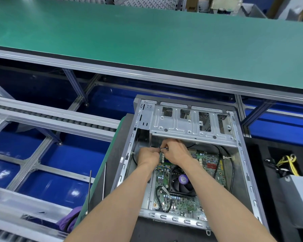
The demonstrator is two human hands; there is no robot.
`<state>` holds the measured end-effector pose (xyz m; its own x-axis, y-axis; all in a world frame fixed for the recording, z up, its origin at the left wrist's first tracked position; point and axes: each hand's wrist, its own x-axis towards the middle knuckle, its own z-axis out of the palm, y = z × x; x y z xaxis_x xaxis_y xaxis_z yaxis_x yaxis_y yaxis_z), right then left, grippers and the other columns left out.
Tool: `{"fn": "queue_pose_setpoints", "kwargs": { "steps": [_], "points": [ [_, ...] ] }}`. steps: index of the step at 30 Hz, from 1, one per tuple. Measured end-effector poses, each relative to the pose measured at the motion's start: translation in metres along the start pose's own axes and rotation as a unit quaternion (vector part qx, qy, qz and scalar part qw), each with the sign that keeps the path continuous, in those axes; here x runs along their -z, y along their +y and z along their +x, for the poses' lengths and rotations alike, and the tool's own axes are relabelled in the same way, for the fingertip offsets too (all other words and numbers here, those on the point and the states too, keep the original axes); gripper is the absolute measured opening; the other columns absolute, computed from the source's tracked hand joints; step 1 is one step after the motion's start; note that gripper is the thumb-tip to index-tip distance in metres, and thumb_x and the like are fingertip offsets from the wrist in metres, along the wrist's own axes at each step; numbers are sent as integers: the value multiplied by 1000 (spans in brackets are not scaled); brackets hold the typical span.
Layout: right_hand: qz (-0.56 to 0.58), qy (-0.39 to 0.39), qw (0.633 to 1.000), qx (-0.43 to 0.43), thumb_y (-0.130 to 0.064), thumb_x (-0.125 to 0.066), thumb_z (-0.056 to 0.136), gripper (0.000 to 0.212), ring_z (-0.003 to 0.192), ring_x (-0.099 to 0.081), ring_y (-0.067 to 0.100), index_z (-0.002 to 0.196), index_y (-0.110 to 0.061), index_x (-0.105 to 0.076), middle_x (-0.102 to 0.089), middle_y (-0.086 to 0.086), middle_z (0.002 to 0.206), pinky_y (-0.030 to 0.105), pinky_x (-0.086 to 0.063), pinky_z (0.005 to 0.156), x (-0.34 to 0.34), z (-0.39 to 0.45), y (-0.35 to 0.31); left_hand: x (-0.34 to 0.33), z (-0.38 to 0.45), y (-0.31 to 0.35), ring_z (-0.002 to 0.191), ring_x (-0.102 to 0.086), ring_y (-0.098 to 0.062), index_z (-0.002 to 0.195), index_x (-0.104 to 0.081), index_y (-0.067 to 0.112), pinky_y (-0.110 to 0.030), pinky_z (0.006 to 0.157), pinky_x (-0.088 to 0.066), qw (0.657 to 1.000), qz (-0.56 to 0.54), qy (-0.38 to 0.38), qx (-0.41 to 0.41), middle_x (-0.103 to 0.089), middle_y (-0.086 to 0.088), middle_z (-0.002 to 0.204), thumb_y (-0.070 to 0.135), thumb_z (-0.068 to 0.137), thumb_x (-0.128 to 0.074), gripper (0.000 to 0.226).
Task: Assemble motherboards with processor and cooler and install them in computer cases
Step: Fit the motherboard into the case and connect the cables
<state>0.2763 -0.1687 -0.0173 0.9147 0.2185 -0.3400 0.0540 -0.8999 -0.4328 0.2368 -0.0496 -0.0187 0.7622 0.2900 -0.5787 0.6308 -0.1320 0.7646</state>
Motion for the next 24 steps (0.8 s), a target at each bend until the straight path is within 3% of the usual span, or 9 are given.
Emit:
{"fn": "queue_pose_setpoints", "kwargs": {
  "steps": [4, 8, 11, 16, 18, 21, 24],
  "points": [
    [7, -2, 1000, -2, -26, -57, 100, 10, 96, -63, 25, 106, -27, -65, -65, -1, 101, 30, -48, 80, 0, 0, 0, -3, -5, 4, 97, -71, -29, 109, -77, 17, -38, 86, -58, 1000, 17, 23, -10, -75, -14, 102, 0, 87, -53, 37],
    [4, 0, 1000, 3, -25, -57, 100, 7, 91, -61, 23, 104, -28, -62, -65, -1, 101, 28, -45, 78, -1, 1, 0, 3, -3, 6, 98, -68, -31, 102, -78, 15, -32, 91, -56, 995, 23, 94, 4, -68, -16, 116, 6, 89, -62, 22],
    [-6, -6, 1000, 0, -24, -56, 100, 12, 96, -62, 25, 110, -26, -63, -67, 2, 110, 30, -49, 83, 0, 0, -2, 9, -6, 7, 102, -65, -31, 104, -76, 11, -21, 85, -46, 991, 57, 124, 15, -63, -17, 125, 11, 92, -64, 18],
    [-18, -9, 1000, -2, -23, -56, 100, 16, 93, -60, 25, 113, -26, -63, -68, 4, 115, 30, -45, 79, 3, -2, -6, 15, -18, 11, 86, -57, -24, 100, -74, 17, -26, 78, -45, 974, 183, 125, -44, -64, -9, 115, 13, 92, -64, 13],
    [-23, -11, 1000, 3, -26, -55, 101, 19, 100, -62, 25, 118, -26, -65, -68, 4, 121, 31, -47, 82, 7, -4, -6, 16, -23, 12, 92, -60, -25, 99, -73, 17, -34, 80, -53, 949, 280, 125, -69, -63, -7, 113, 17, 91, -65, 12],
    [-32, -10, 999, 19, -29, -54, 104, 28, 116, -62, 27, 130, -28, -65, -65, 2, 134, 35, -49, 94, 12, -13, -3, 10, -33, 11, 129, -41, -32, 101, -69, 13, -50, 95, -48, 903, 407, 99, -96, -41, -14, 137, 21, 88, -70, 15],
    [-32, 22, 999, 37, -28, -57, 103, 40, 119, -62, 31, 142, -25, -57, -67, 11, 131, 38, -48, 100, 15, -30, 0, 7, -40, 12, 140, -23, -41, 113, -62, 12, -47, 100, -47, 903, 425, 46, -48, -12, -21, 153, 8, 86, -71, 28]
  ]
}}
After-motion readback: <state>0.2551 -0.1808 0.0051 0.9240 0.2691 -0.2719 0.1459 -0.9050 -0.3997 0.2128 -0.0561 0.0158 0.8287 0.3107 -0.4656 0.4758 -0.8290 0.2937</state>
